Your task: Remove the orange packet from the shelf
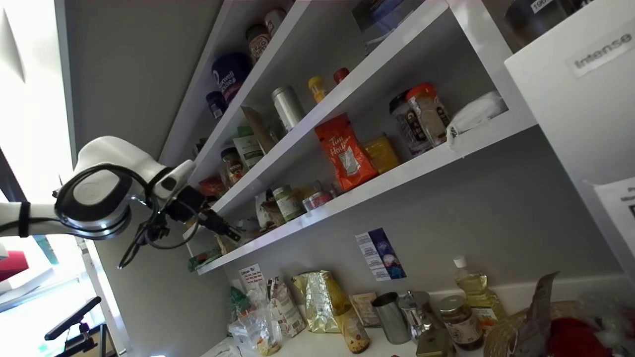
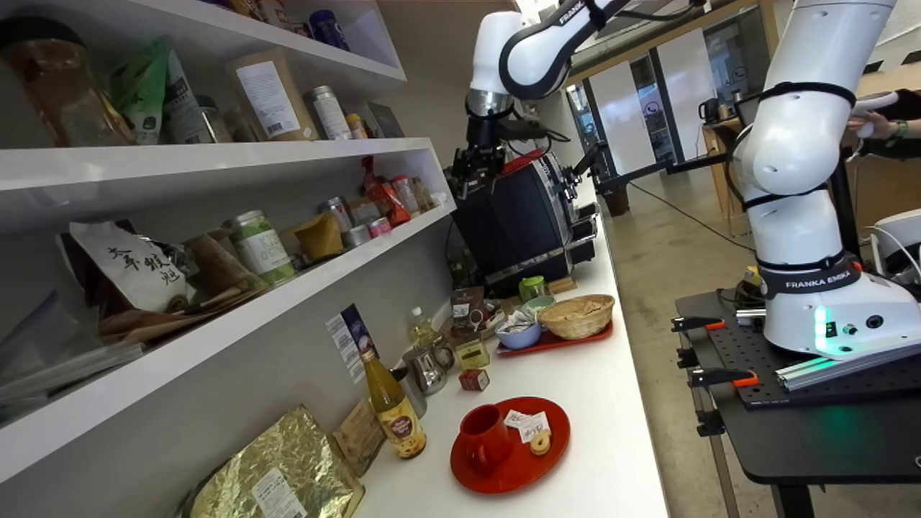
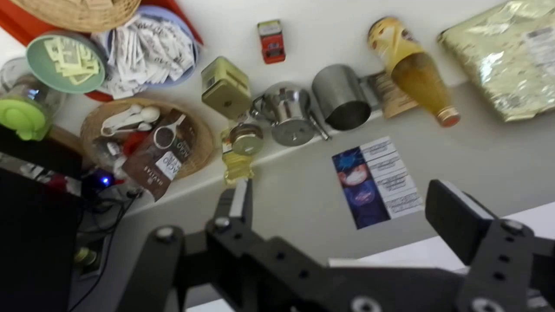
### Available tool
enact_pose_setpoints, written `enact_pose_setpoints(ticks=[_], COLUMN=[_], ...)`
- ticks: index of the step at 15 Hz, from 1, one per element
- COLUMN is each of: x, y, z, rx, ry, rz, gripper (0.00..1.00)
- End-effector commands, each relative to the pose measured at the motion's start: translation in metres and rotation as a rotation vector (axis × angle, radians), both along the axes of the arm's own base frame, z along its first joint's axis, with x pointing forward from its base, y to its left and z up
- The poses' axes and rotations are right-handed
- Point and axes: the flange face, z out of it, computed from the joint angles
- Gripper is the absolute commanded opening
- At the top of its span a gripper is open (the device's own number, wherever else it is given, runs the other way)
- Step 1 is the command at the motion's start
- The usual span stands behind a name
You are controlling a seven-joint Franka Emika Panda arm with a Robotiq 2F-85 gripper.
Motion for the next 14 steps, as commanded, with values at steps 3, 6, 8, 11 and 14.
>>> enact_pose_setpoints(ticks=[3,6,8,11,14], x=[0.079,0.118,0.144,0.177,0.205], y=[-0.082,-0.108,-0.112,-0.109,-0.101], z=[0.01,0.025,0.035,0.047,0.054], rx=[-0.142,-0.191,-0.202,-0.214,-0.226], ry=[-0.115,-0.157,-0.195,-0.232,-0.263], rz=[-0.055,-0.055,-0.042,-0.02,0.015], gripper=[1.0,1.0,1.0,1.0,1.0])
